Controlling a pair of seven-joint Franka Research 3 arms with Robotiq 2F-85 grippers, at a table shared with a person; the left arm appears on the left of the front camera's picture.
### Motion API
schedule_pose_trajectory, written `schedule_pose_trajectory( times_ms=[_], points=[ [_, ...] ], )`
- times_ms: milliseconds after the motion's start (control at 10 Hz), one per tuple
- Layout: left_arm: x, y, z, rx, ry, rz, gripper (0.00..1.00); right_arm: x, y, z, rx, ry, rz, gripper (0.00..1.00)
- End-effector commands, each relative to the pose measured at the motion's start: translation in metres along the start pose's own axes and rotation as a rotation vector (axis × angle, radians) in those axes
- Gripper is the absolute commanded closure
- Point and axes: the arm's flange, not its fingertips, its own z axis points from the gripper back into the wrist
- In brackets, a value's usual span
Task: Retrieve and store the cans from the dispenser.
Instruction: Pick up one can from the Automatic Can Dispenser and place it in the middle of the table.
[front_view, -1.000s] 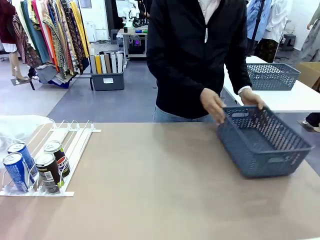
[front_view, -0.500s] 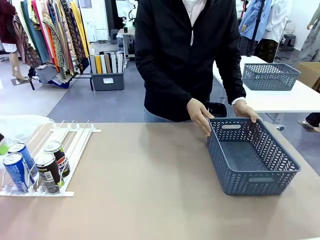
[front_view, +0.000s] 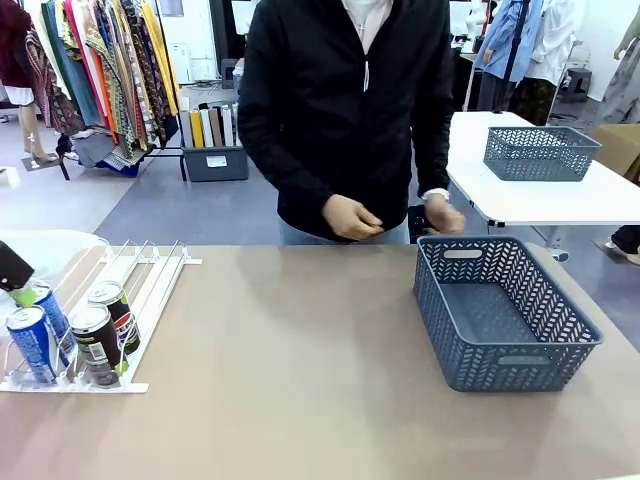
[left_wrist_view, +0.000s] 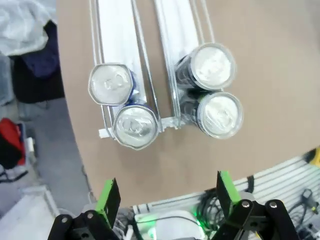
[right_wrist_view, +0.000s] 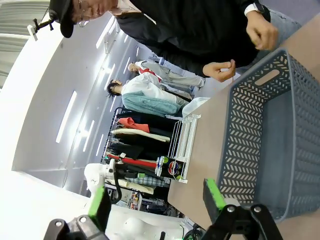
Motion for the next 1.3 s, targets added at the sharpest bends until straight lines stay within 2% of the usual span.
schedule_pose_trajectory(
  times_ms=[0, 200, 500, 800, 1200],
  points=[
    [0.006, 0.008, -0.024, 0.006, 0.018, 0.093, 0.00, 0.001, 0.003, 0.001, 0.005, 0.002, 0.001, 0.00],
    [0.015, 0.015, -0.044, -0.028, 0.048, 0.121, 0.00, 0.001, 0.003, 0.001, 0.005, 0.002, 0.001, 0.00],
    [0.021, 0.022, -0.074, 0.015, 0.125, 0.152, 0.00, 0.001, 0.003, 0.001, 0.005, 0.002, 0.001, 0.00],
    [0.029, 0.022, -0.088, 0.048, 0.090, 0.178, 0.00, 0.001, 0.003, 0.001, 0.005, 0.002, 0.001, 0.00],
    [0.033, 0.024, -0.098, 0.034, 0.123, 0.185, 0.00, 0.001, 0.003, 0.001, 0.005, 0.002, 0.001, 0.00]
  ],
)
